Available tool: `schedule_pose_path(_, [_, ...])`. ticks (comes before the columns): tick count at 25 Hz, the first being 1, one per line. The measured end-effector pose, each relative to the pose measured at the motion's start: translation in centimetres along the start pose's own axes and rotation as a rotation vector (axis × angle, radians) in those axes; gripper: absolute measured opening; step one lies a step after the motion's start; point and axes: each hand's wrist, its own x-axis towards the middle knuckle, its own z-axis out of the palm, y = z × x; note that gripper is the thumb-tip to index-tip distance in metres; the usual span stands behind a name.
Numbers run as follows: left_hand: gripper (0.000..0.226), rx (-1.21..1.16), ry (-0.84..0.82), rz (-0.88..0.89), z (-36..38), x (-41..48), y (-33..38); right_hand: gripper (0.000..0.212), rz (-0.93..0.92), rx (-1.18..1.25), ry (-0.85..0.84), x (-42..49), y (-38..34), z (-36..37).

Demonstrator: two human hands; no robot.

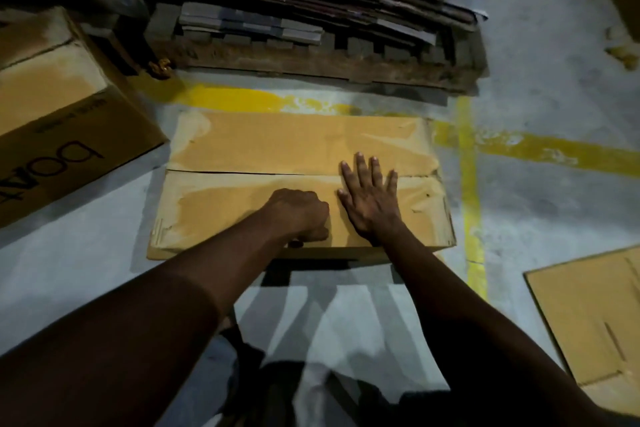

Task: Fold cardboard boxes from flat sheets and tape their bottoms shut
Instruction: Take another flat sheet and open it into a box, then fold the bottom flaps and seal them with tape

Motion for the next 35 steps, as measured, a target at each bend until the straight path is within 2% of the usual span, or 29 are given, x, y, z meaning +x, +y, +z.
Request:
schedule_pose_path(4, [0.072, -0.024, 0.007, -0.008, -1.0, 2.1, 3.9, 0.062, 0.136, 0.051, 0.012, -1.3, 4.2, -0.1])
schedule_pose_path(10, [0.08, -0.049, 0.229, 0.104, -1.3, 6.2, 11.8, 0.059, 0.252, 0.087, 0.055, -4.0, 10.5, 0.3])
schedule_pose_path(12, [0.081, -0.051, 0.239, 0.1, -1.2, 7.5, 13.0, 0.058, 0.26, 0.309, 0.114, -4.4, 12.4, 0.6])
schedule_pose_path(14, [0.082, -0.028, 0.239, 0.099, -1.0, 8.5, 13.9, 0.054, 0.313, 0.698, 0.3, -5.1, 13.9, 1.4])
schedule_pose_path(16, [0.083, 0.0, 0.254, 0.115, -0.6, 9.3, 15.2, 0.045, 0.55, 0.96, 0.52, -6.8, 15.5, 3.3])
schedule_pose_path(17, [0.083, 0.019, 0.261, 0.126, -0.5, 9.6, 15.9, 0.039, 0.685, 0.972, 0.53, -8.1, 16.6, 4.8])
schedule_pose_path(19, [0.084, 0.047, 0.262, 0.142, -0.1, 10.1, 17.2, 0.03, 0.883, 0.932, 0.371, -11.6, 18.5, 8.8])
schedule_pose_path(21, [0.086, 0.042, 0.253, 0.14, 0.1, 10.6, 17.9, 0.035, 1.006, 0.953, 0.131, -14.9, 19.3, 12.2])
schedule_pose_path(24, [0.085, 0.047, 0.275, 0.134, -0.1, 11.2, 18.4, 0.056, 0.97, 0.97, -0.143, -16.9, 19.3, 16.2])
schedule_pose_path(26, [0.082, 0.036, 0.285, 0.134, -0.2, 11.3, 18.8, 0.047, 0.984, 0.997, -0.166, -16.8, 19.0, 16.5])
schedule_pose_path(29, [0.08, 0.047, 0.294, 0.128, 0.0, 11.5, 19.0, 0.025, 1.004, 1.181, -0.141, -15.8, 18.7, 15.9])
schedule_pose_path(31, [0.082, 0.054, 0.3, 0.126, 0.2, 11.6, 18.9, 0.025, 0.984, 1.248, -0.162, -15.3, 18.1, 16.0])
schedule_pose_path(35, [0.084, 0.077, 0.306, 0.119, 0.4, 11.9, 18.8, 0.032, 1.003, 1.166, -0.105, -15.5, 17.2, 17.7])
